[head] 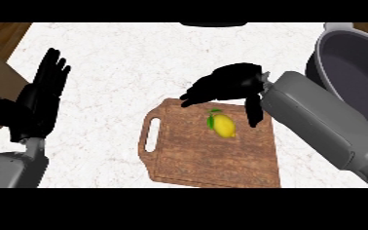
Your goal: Pick the lemon from the cutting board and place it in the pot
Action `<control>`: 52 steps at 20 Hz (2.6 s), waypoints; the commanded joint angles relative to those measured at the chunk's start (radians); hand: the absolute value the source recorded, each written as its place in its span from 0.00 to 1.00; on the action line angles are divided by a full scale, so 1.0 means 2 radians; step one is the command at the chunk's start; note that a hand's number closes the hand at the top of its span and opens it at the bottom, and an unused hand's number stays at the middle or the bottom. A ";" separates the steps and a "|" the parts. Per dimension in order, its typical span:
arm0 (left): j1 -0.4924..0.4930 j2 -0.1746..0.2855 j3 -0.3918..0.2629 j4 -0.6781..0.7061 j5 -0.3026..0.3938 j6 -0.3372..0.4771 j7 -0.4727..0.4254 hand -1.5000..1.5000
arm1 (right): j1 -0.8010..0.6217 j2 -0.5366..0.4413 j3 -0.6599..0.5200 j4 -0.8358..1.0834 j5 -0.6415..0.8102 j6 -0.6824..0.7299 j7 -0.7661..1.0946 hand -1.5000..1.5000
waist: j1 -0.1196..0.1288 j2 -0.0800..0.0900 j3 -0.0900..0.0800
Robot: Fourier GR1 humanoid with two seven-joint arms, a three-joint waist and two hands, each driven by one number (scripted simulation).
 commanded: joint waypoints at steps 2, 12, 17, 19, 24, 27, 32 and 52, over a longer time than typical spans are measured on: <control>-0.032 -0.005 0.020 0.029 0.000 -0.015 0.012 0.50 | 0.028 -0.001 -0.004 -0.025 0.024 0.040 -0.014 0.00 | -0.004 0.001 0.000; -0.023 -0.038 0.027 0.035 -0.029 -0.025 -0.004 0.50 | 0.063 0.015 -0.024 -0.023 0.117 0.006 0.007 0.00 | -0.003 0.002 0.000; -0.010 -0.036 0.034 0.016 -0.037 -0.039 0.004 0.50 | 0.060 0.032 -0.046 0.055 0.148 -0.018 -0.055 0.00 | 0.002 0.002 0.000; 0.014 -0.043 0.038 0.012 -0.038 -0.047 -0.009 0.50 | 0.079 0.046 -0.052 0.002 0.153 0.013 -0.011 0.00 | -0.001 0.001 0.000; -0.019 -0.045 0.054 0.018 -0.046 -0.051 0.014 0.50 | 0.094 0.080 -0.051 0.064 0.210 -0.038 -0.029 0.00 | 0.000 0.002 0.000; -0.014 -0.051 0.052 0.005 -0.054 -0.053 0.025 0.50 | 0.089 0.107 -0.067 0.090 0.230 -0.041 -0.028 0.00 | 0.001 0.002 0.000; -0.037 -0.047 0.074 0.011 -0.053 -0.053 0.039 0.50 | 0.070 0.139 -0.067 0.188 0.265 -0.085 -0.070 0.00 | 0.005 0.004 0.000; 0.019 -0.060 0.092 -0.029 -0.071 -0.057 0.056 0.50 | 0.176 0.136 -0.184 0.146 0.263 -0.124 0.050 1.00 | -0.041 -0.012 -0.001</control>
